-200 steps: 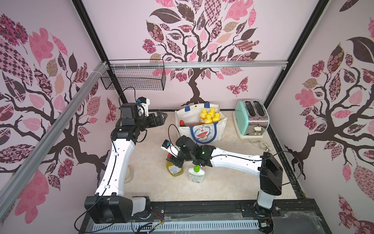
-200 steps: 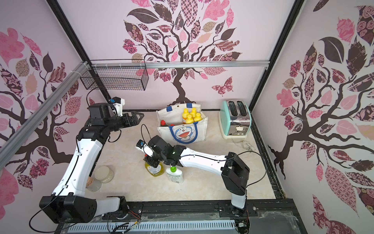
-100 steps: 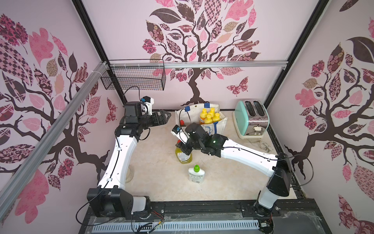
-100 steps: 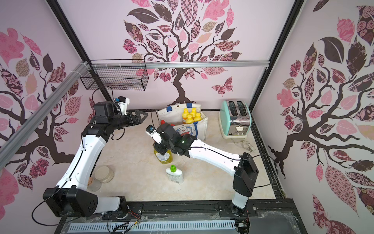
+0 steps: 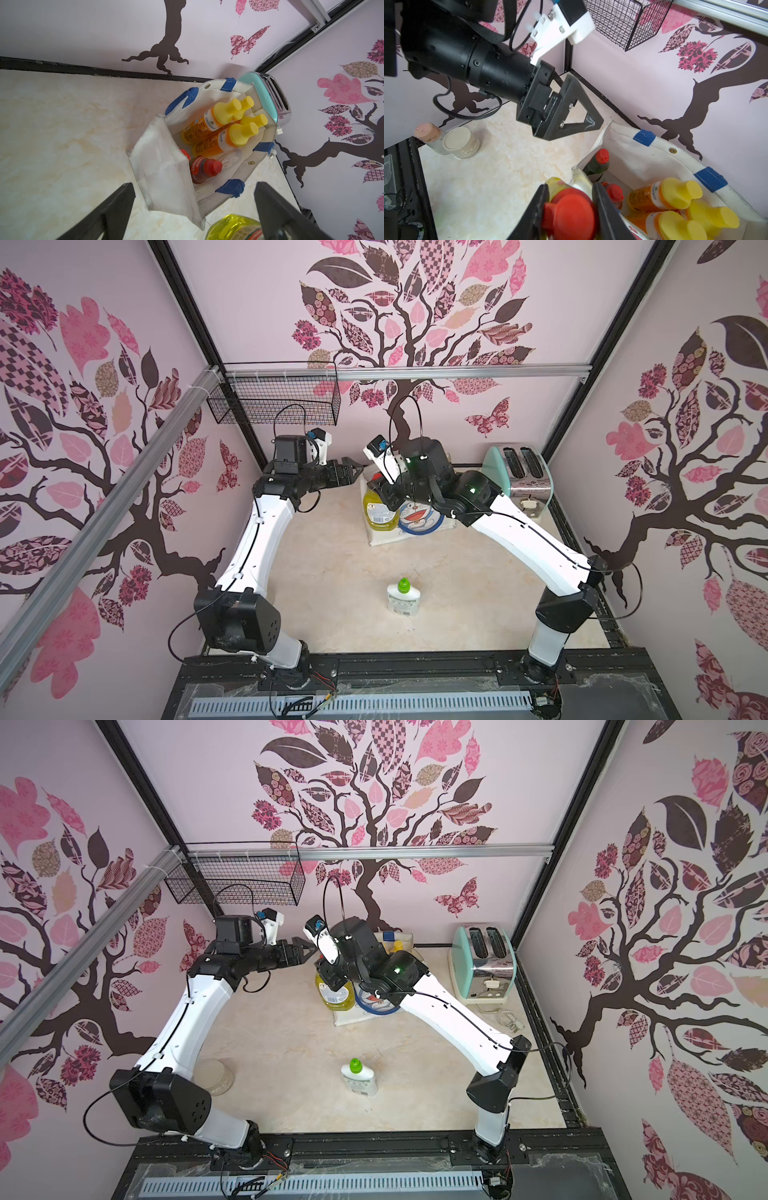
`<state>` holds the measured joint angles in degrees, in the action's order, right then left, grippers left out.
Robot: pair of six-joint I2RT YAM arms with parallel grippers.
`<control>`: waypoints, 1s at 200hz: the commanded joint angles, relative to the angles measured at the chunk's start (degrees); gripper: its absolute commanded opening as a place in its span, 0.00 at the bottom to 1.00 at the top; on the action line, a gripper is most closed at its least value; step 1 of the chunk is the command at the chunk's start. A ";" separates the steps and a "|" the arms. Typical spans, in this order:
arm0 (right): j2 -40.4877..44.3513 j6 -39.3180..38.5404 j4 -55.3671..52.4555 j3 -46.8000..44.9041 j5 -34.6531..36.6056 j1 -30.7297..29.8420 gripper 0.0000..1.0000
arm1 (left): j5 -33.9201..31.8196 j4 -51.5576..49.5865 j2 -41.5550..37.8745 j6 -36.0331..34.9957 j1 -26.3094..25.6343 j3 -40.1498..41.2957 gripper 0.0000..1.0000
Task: Pack dish soap into the shopping bag
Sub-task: Pick up the bottle of dish soap at the center of the board, then place the bottle of dish soap in the shopping bag.
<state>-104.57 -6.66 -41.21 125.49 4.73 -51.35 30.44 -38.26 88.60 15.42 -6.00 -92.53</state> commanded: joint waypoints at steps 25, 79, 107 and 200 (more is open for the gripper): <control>-3.15 -1.23 -2.31 14.09 0.36 2.80 0.00 | -0.86 -4.23 2.00 -2.21 -1.86 -3.89 0.94; -3.79 -1.69 -1.02 18.75 -0.49 6.06 0.00 | -0.98 -5.11 3.59 -2.74 -2.76 -3.16 0.92; -2.88 -2.44 1.02 18.90 -0.13 6.26 0.00 | -2.71 -5.57 4.25 -3.25 -4.00 -3.60 0.92; -6.41 -6.53 6.58 22.76 -1.01 10.03 0.00 | -7.94 -9.48 4.56 -4.75 -7.15 -2.91 0.74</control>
<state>-111.57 -11.94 -43.59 144.49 4.60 -42.94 24.32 -46.24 92.62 11.88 -13.08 -95.13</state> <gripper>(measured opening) 0.341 0.765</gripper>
